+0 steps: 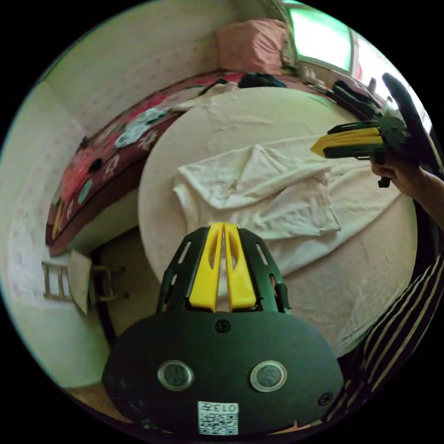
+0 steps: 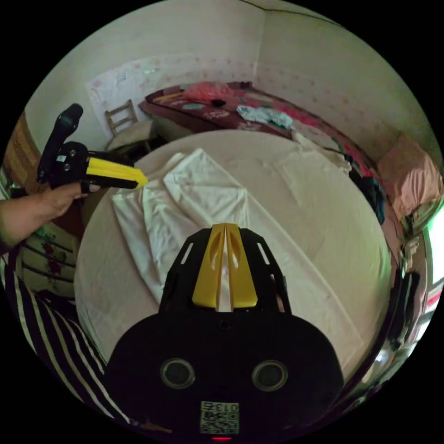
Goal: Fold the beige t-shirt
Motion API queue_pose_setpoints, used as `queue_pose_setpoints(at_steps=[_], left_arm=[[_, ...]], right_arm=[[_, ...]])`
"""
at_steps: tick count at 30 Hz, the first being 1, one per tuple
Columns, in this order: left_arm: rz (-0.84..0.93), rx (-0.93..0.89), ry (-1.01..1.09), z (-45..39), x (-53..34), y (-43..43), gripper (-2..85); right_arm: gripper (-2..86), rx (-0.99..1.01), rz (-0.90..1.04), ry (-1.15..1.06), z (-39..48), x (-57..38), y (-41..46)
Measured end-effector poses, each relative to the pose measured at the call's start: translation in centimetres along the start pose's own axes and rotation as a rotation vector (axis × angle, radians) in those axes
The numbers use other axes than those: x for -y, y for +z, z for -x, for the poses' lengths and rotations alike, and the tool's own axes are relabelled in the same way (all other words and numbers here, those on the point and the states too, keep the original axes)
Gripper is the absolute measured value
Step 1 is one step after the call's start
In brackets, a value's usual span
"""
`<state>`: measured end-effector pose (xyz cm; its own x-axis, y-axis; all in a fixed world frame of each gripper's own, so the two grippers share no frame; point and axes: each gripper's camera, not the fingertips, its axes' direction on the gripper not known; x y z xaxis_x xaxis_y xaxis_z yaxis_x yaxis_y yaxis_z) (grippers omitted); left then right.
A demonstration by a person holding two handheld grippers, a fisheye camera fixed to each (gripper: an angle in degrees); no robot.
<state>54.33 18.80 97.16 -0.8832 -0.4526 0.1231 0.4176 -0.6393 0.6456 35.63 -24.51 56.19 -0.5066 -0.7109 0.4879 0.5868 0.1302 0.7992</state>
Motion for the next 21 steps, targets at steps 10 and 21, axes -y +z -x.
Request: queue_pose_setpoints(at_steps=[10,21], left_arm=[[0.133,-0.105,-0.396,5.1,-10.6,-0.9,10.9],[0.168,-0.150,-0.419,5.3,-10.9,-0.4,6.2]], right_arm=[[7.2,0.211,0.045,-0.330,-2.9,16.7,6.9],[7.3,0.309,0.219,-0.469,-3.8,24.1,15.1]])
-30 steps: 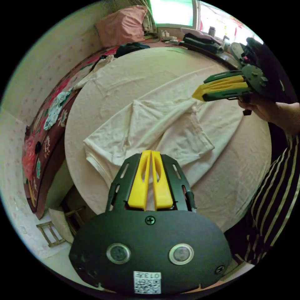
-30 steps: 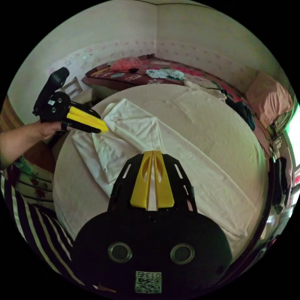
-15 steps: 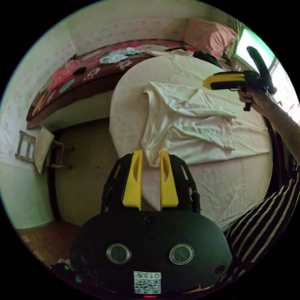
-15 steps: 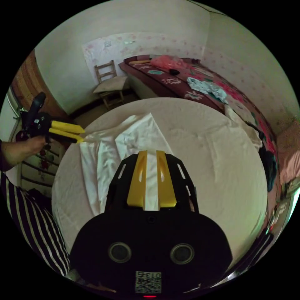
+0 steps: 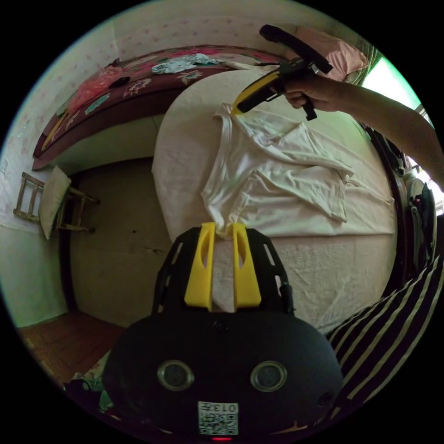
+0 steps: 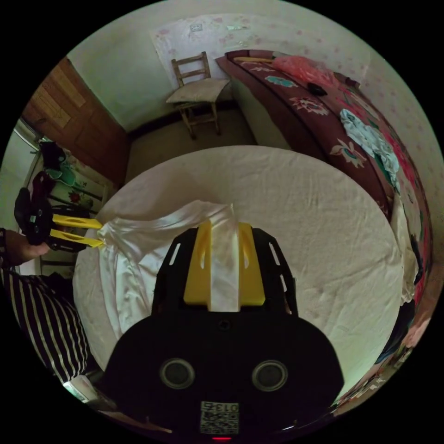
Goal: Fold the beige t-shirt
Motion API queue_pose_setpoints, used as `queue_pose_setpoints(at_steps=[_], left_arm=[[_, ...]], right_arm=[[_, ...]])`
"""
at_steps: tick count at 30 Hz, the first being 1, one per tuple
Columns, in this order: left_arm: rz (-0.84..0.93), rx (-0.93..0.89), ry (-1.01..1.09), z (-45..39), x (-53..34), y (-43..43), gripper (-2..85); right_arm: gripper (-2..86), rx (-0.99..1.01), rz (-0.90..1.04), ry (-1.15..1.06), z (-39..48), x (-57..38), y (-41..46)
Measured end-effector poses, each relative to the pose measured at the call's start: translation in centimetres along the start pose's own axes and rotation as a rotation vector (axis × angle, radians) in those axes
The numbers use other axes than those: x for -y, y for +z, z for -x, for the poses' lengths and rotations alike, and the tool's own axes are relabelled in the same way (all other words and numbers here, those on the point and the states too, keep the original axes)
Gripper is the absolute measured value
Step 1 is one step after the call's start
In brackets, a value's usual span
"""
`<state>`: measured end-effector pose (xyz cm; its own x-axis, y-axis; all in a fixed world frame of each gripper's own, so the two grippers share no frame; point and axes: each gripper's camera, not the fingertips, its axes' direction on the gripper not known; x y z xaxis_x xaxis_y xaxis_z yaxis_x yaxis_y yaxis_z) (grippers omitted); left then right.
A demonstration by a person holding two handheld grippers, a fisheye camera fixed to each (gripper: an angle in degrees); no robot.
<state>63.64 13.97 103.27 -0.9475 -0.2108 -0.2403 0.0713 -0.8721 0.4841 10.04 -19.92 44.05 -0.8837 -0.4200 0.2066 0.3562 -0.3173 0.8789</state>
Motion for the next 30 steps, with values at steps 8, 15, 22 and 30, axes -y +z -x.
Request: queue_pose_setpoints(at_steps=[8,15,22,30], left_arm=[[0.005,-0.048,0.046,-0.4,0.3,-2.0,0.4],[-0.114,-0.229,0.141,-2.8,0.2,-8.5,0.0],[-0.168,-0.316,0.392,-14.3,1.5,-13.3,0.1],[-0.115,-0.446,0.634,-29.6,3.6,-11.0,0.1]], right_arm=[[1.4,-0.063,-0.015,-0.084,0.6,-2.4,-0.6],[0.9,-0.079,-0.241,-0.079,-0.4,-13.0,-8.2],[0.9,-0.187,-0.360,-0.016,-0.3,-30.7,-14.8],[0.9,-0.285,-0.326,0.133,-0.2,-49.8,-15.0]])
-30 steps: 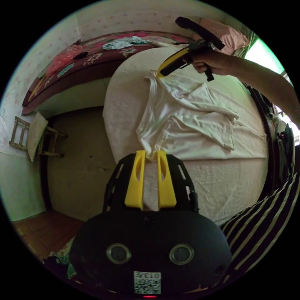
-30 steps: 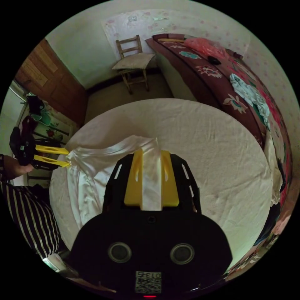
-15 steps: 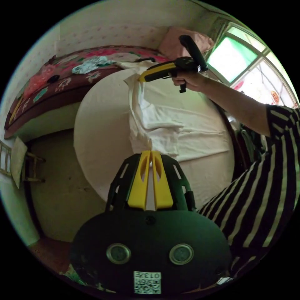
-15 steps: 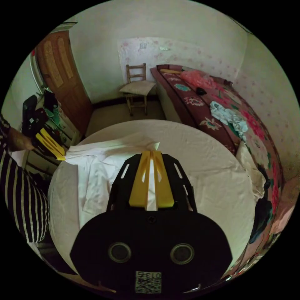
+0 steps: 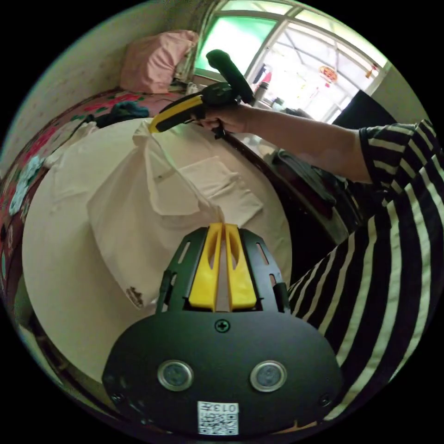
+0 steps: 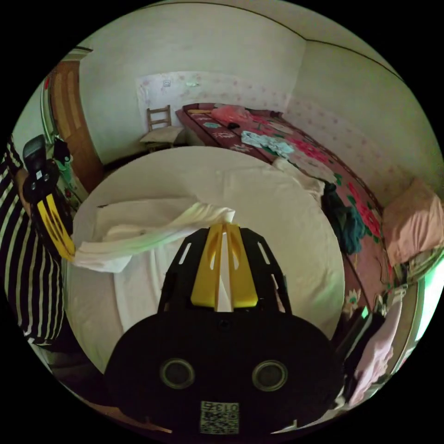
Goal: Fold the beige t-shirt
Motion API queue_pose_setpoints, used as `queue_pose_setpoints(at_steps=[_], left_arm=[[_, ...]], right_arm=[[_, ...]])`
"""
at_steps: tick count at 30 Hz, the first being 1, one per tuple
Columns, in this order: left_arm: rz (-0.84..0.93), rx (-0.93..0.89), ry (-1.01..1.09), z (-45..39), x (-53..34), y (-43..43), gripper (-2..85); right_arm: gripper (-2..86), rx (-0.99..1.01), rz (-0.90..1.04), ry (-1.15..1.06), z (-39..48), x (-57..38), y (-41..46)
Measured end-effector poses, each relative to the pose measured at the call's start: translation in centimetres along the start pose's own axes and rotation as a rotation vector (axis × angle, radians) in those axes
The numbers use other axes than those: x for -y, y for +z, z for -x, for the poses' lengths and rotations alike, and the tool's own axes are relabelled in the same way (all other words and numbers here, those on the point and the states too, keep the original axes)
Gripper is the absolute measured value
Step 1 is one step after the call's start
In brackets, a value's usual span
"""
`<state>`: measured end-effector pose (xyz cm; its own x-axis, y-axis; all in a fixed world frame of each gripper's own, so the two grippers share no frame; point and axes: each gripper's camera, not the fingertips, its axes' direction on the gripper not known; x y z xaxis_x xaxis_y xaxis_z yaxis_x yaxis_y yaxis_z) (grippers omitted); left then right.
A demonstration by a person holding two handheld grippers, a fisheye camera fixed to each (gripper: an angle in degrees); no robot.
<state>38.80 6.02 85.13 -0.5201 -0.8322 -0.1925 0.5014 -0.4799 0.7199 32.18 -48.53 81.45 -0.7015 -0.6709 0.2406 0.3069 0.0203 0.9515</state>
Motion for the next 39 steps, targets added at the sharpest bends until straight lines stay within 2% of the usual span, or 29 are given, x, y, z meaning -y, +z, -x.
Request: queue_pose_setpoints(at_steps=[6,11,19,21,23,27,30,35,39], left_arm=[[0.080,-0.061,0.112,-4.4,5.5,7.8,0.1],[0.133,-0.133,0.090,-5.8,8.8,12.4,0.2],[0.197,-0.083,0.191,-9.7,11.8,15.9,1.2],[0.213,-0.070,0.194,-10.1,12.1,16.7,2.1],[0.215,-0.111,0.198,-10.6,12.2,16.4,4.3],[0.191,-0.233,0.282,-12.5,12.1,13.5,5.4],[0.139,-0.119,0.337,-13.3,11.8,10.9,5.2],[0.129,0.306,0.084,-6.9,12.7,9.5,4.6],[0.195,0.331,-0.016,-3.0,14.2,10.4,3.6]], right_arm=[[1.0,-0.063,0.101,0.150,-1.8,-11.8,-0.3],[1.3,-0.088,0.159,0.261,-1.5,-18.3,0.8],[5.1,-0.115,0.179,0.426,0.3,-25.7,2.9],[7.0,-0.140,0.240,0.489,0.2,-26.8,3.4],[7.6,-0.152,0.246,0.585,-0.1,-27.9,2.8],[9.5,-0.330,0.170,0.744,1.8,-29.8,-0.8],[11.2,-0.288,0.125,0.766,3.9,-30.1,-0.8],[11.4,-0.149,0.104,0.749,5.6,-28.9,2.8],[6.9,-0.306,0.214,0.648,6.5,-27.1,6.2]])
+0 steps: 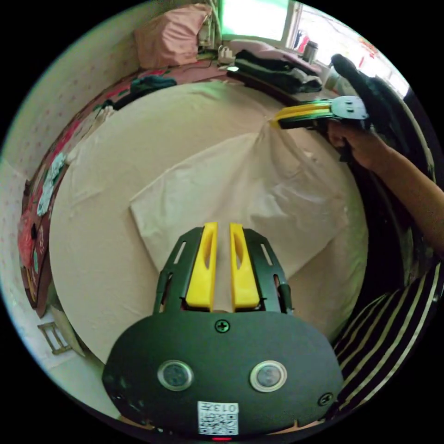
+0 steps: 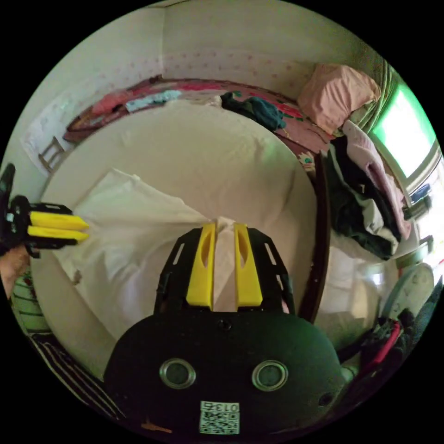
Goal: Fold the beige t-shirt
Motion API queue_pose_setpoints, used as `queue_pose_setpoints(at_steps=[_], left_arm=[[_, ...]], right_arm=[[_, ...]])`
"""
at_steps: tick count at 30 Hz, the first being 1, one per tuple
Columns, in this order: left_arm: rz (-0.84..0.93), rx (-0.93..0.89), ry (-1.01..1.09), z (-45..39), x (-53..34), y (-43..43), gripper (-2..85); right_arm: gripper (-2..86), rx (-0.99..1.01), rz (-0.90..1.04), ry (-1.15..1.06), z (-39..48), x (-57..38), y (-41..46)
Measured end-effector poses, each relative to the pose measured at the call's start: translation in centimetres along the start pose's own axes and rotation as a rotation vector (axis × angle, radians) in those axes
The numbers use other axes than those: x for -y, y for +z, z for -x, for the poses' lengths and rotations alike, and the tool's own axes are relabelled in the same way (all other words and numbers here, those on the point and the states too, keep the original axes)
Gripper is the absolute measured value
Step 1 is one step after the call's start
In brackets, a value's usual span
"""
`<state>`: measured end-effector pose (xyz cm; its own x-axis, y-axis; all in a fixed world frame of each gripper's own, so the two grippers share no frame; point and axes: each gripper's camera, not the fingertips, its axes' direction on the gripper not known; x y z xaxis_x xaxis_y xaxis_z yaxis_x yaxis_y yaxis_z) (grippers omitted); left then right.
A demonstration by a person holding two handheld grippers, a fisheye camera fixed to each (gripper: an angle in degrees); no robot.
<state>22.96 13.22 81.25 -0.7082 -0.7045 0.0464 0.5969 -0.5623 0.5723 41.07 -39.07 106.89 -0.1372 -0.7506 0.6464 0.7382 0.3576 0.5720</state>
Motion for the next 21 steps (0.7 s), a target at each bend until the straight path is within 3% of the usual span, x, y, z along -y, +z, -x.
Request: queue_pose_setpoints(at_steps=[2,4,6,10,15,18,21], left_arm=[[0.094,0.024,-0.027,1.4,0.8,2.0,2.2],[0.094,-0.005,-0.035,2.1,1.0,2.4,2.1],[0.066,-0.043,-0.066,2.4,1.3,1.4,2.5],[-0.033,-0.030,0.004,0.4,1.1,-1.4,2.8],[0.069,-0.067,0.061,-0.4,1.8,1.4,3.2],[0.081,-0.085,0.054,-0.1,2.2,2.6,3.2],[0.057,-0.128,0.037,0.7,2.2,2.7,3.3]], right_arm=[[6.9,-0.089,0.107,-0.016,-0.1,-0.3,2.3],[7.3,-0.051,0.173,0.038,-1.5,-1.5,3.2],[7.5,-0.013,0.156,0.063,-1.9,-2.7,2.2],[6.7,-0.138,0.005,0.052,0.7,-6.0,-1.6],[5.8,-0.110,-0.069,0.071,4.2,-8.5,-3.4],[5.8,0.003,0.036,0.029,6.8,-9.6,-1.8],[2.9,-0.015,0.133,-0.017,9.3,-10.8,0.5]])
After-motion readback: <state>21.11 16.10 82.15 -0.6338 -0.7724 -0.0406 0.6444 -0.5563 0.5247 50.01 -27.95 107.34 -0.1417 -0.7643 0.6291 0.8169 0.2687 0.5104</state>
